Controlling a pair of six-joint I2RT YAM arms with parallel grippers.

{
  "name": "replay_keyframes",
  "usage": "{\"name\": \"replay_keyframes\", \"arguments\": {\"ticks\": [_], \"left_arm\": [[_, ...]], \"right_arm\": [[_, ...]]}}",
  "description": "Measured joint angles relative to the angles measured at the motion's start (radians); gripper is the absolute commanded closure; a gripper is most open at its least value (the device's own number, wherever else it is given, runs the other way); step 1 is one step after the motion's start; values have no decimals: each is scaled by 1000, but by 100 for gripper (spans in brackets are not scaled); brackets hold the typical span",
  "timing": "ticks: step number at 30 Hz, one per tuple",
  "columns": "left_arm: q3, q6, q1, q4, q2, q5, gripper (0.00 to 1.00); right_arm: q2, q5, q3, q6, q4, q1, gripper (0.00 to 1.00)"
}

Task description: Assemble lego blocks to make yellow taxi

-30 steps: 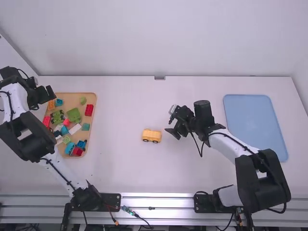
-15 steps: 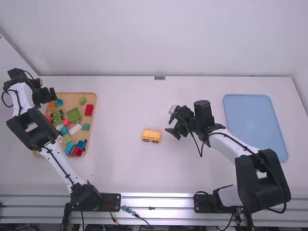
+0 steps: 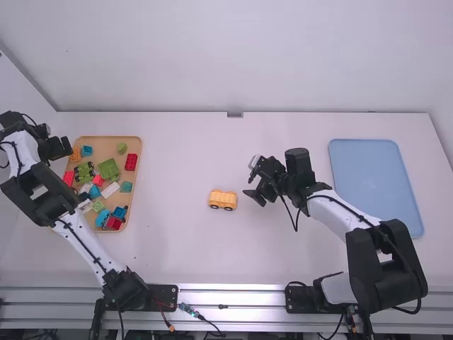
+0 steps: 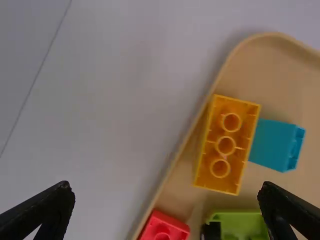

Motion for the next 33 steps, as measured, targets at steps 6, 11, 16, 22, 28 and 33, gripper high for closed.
{"name": "replay_keyframes", "arguments": {"ticks": [6,11,16,22,28,33], "left_arm": [[-82,12,-10,63,0,0,3],[-98,40,-27,84,0,8,7],[-109,56,-47,122,0,9,16],[-143,58,-75,127,0,-1,36],[-142,58,-108,133,0,-55,37],[-143,58,-125,142,0,-71,36]], "right_arm": [[0,0,0,1,-1,0,1],[0,0,0,3,-1,0,1],[0,0,0,4,-6,0,1],[0,0,0,1,-26,0,1],[0,0,0,3,-26,0,1],[0,0,0,2,-31,0,1]]}}
